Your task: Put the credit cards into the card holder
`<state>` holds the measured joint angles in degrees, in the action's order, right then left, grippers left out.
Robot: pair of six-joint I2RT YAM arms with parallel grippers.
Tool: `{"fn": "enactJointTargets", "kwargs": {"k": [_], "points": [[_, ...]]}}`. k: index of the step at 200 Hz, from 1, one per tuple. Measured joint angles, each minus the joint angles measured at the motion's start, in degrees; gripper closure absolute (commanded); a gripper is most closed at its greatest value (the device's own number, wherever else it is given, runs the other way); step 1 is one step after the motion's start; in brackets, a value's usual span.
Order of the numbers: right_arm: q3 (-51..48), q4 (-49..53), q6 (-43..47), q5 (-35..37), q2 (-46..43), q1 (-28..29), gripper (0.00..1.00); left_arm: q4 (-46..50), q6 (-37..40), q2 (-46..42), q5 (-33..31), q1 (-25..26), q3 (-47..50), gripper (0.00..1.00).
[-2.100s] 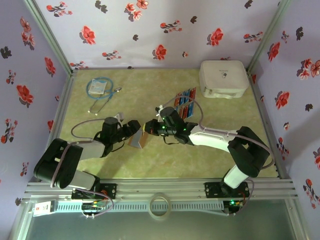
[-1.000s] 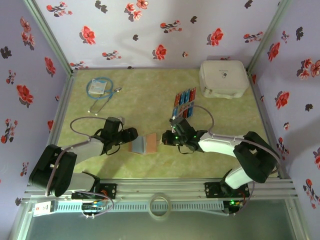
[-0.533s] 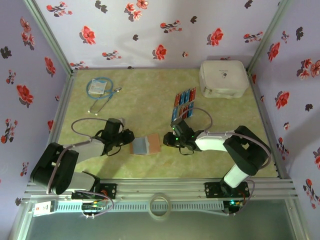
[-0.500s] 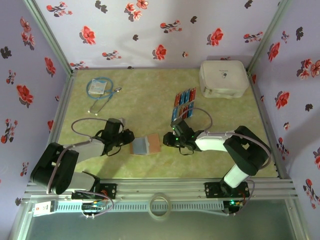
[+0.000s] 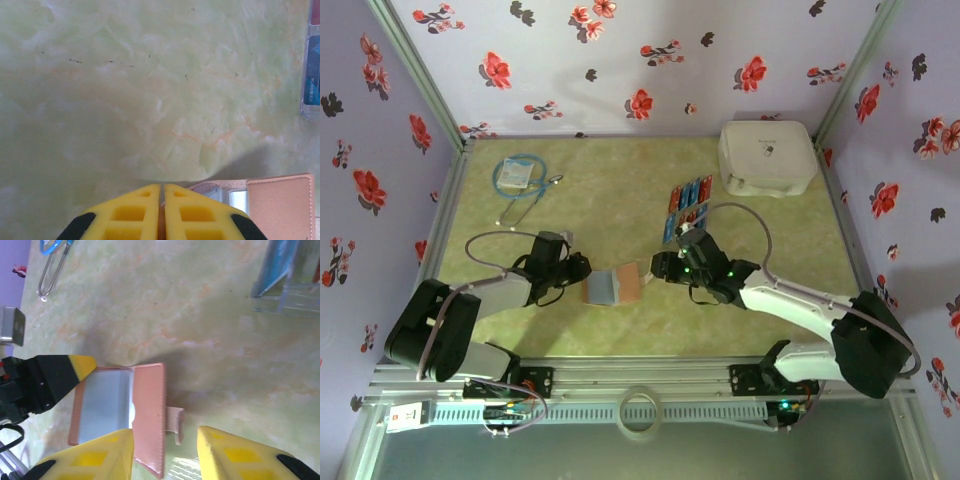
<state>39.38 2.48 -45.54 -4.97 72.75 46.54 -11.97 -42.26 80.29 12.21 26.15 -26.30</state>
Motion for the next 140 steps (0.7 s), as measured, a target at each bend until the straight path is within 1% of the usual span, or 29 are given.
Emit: {"fn": "enactJointTargets", "kwargs": {"k": [35,70,78,91,104,113,121,140], "points": [[5.03,0.39,0.96,0.07,4.83,3.78,0.68,0.00,0.00,0.00,0.00,0.00,0.00,0.90],[7.43,-3.30,1.27,-1.60,15.06,6.03,0.77,0.07,0.00,0.00,0.00,0.00,-0.15,0.87],[7.45,-4.37,1.42,-1.97,17.46,6.16,0.80,0.09,0.00,0.00,0.00,0.00,-0.31,0.85],[7.43,-5.75,1.60,-2.43,21.11,6.34,0.83,0.26,0.11,0.00,0.00,0.00,-0.66,0.77],[7.23,-6.99,1.57,-2.49,23.69,6.34,0.84,0.74,0.20,-0.02,0.00,0.00,-1.03,0.68],[6.60,-8.35,1.49,-2.49,24.70,6.34,0.84,1.01,0.15,-0.24,0.00,0.00,-1.22,0.64],[5.79,-9.31,1.42,-2.49,25.07,6.32,0.84,1.40,0.02,-0.72,0.02,0.00,-1.36,0.63],[4.26,-12.22,0.96,-2.49,25.18,6.32,0.85,2.14,-0.24,-2.56,0.37,0.00,-1.36,0.64]]}}
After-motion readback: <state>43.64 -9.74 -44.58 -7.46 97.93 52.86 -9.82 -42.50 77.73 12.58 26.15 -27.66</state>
